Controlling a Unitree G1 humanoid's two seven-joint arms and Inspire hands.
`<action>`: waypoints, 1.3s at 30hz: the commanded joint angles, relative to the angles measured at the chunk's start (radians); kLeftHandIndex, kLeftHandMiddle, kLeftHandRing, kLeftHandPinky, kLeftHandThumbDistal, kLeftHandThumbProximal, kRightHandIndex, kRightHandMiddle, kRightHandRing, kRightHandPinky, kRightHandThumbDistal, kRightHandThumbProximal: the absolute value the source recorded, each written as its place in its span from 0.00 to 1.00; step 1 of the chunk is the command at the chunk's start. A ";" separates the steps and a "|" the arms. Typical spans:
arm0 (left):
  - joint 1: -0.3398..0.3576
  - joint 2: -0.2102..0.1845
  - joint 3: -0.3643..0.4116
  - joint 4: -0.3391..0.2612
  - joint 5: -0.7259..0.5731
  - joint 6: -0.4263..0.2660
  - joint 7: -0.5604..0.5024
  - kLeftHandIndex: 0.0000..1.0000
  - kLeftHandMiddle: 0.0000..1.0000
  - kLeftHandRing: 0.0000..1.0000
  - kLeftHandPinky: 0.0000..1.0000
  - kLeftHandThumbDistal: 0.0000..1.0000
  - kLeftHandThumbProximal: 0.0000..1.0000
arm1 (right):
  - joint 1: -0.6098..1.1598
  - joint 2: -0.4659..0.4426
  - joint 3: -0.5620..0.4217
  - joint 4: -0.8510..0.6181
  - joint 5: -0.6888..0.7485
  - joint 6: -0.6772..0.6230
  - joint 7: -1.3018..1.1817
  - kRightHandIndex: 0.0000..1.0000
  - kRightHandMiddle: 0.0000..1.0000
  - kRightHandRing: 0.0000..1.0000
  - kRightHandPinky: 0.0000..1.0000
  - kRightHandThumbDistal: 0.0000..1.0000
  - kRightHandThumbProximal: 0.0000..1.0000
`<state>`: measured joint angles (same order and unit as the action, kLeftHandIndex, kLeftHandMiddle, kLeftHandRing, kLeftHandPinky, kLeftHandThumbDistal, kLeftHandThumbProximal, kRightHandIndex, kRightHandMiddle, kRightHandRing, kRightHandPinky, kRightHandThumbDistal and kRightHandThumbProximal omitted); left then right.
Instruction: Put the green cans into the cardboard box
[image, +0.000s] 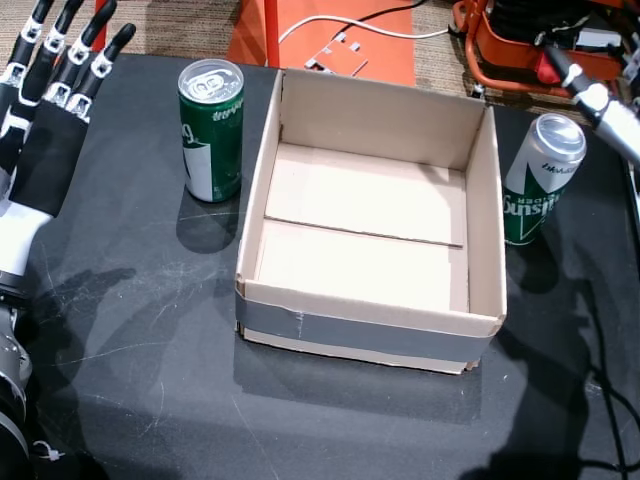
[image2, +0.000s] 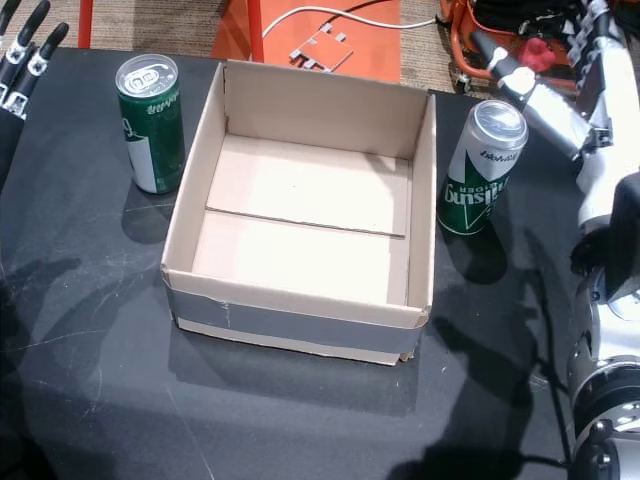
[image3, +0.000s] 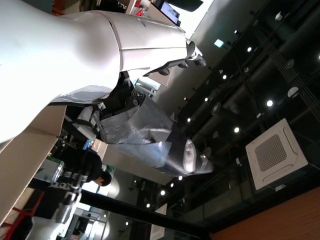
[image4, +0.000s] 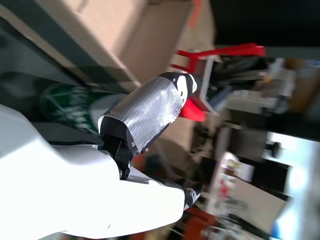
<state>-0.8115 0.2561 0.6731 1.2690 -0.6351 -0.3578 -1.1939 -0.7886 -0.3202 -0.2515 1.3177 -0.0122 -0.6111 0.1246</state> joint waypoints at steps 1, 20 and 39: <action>0.017 0.003 0.000 0.008 0.011 -0.002 -0.007 0.93 0.96 1.00 1.00 0.92 0.27 | 0.011 -0.016 0.006 0.015 -0.013 0.036 -0.006 0.98 1.00 1.00 1.00 1.00 0.66; 0.007 0.004 0.005 0.006 0.007 0.003 -0.009 0.93 0.96 1.00 1.00 0.93 0.30 | 0.019 0.000 -0.037 0.019 0.024 0.105 0.090 0.99 1.00 1.00 1.00 1.00 0.61; 0.008 0.010 0.042 0.002 -0.008 0.071 -0.001 0.90 0.96 1.00 0.95 1.00 0.26 | 0.012 -0.005 -0.064 0.024 0.034 0.129 0.111 0.90 0.92 0.92 0.94 0.97 0.40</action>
<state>-0.8116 0.2618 0.7168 1.2700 -0.6466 -0.2809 -1.1959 -0.7848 -0.3201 -0.2992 1.3390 0.0058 -0.4819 0.2276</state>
